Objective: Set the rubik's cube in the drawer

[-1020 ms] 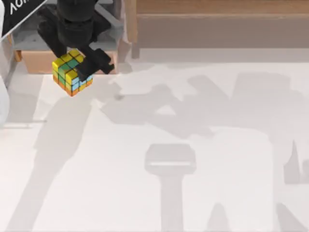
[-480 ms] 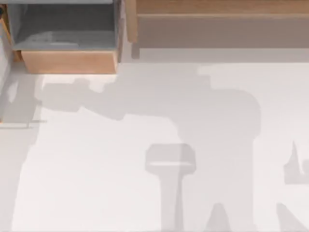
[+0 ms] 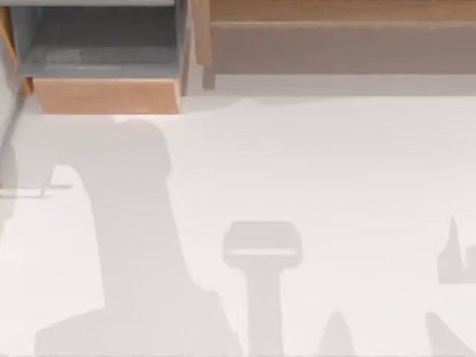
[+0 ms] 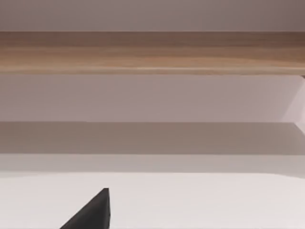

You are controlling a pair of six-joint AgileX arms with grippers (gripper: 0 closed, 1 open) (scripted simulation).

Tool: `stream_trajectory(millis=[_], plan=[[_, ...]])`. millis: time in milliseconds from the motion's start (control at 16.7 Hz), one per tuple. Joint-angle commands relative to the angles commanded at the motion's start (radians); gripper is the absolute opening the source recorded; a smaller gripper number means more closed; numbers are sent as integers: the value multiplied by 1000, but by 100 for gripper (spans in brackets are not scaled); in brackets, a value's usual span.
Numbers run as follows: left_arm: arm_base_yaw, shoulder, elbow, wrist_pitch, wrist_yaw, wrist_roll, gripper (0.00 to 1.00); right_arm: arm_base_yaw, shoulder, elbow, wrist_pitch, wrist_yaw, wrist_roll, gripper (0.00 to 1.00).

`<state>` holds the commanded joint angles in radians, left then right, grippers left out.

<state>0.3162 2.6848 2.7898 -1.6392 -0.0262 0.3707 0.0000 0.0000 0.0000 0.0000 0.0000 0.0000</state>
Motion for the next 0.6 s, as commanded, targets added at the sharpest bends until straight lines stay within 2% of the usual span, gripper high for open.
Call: stream_trajectory(millis=[480,600], plan=[[8,48,5,12,21,-12,0,0,0,0,0,0,0,100],[8,48,5,12,21,-12,15,0,0,0,0,0,0,100]])
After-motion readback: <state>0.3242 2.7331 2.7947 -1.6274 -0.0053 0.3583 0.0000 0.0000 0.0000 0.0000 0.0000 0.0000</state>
